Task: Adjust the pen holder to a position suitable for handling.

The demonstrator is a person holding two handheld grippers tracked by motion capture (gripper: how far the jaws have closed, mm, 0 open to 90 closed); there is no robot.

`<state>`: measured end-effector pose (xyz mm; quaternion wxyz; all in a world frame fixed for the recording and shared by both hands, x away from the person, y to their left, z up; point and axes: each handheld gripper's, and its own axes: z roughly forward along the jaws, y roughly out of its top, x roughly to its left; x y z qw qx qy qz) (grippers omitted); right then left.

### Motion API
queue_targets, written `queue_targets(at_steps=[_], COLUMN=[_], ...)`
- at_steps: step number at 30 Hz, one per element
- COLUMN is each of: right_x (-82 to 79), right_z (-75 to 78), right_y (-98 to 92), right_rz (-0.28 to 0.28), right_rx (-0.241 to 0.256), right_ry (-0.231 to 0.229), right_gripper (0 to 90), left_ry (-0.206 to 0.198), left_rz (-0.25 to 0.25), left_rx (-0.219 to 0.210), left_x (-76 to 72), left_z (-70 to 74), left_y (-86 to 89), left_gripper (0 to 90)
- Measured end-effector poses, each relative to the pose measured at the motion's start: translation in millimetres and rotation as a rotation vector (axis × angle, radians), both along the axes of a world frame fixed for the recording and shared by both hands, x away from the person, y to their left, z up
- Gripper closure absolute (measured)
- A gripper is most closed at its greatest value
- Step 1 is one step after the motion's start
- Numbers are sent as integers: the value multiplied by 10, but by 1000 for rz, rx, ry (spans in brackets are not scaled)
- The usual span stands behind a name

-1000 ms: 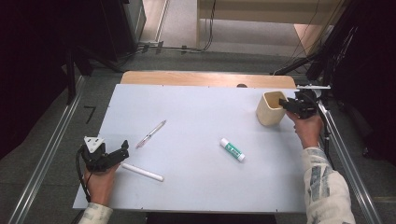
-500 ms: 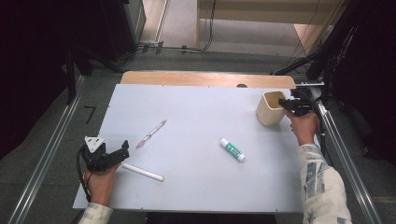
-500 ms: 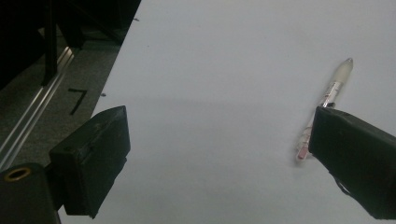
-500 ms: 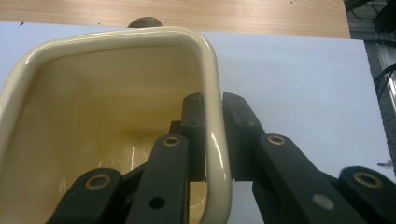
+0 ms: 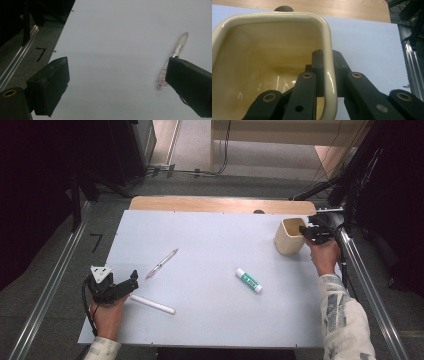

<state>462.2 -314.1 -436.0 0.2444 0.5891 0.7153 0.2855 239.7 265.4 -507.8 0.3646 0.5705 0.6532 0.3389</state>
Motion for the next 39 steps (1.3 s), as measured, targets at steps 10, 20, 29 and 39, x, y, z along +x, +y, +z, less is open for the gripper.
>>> queue_targets(at_steps=[10,20,29,39], right_x=[-57,-157,-394,-509], right_z=[33,13,29,-44], right_y=[546,1322,2128,2435], right_rz=[108,224,330,377], right_rx=[14,-4,-42,-63], right_ry=[-4,9,2,9], right_gripper=[816,815,815,810], left_ry=[-3,-5,-7,-4], left_rz=[-4,-5,-11,-14], left_rx=[-3,-3,-5,-9], left_x=[9,0,-8,-9], left_z=[2,11,16,6], left_y=[-5,-11,-12,-7], left_gripper=[61,61,61,61])
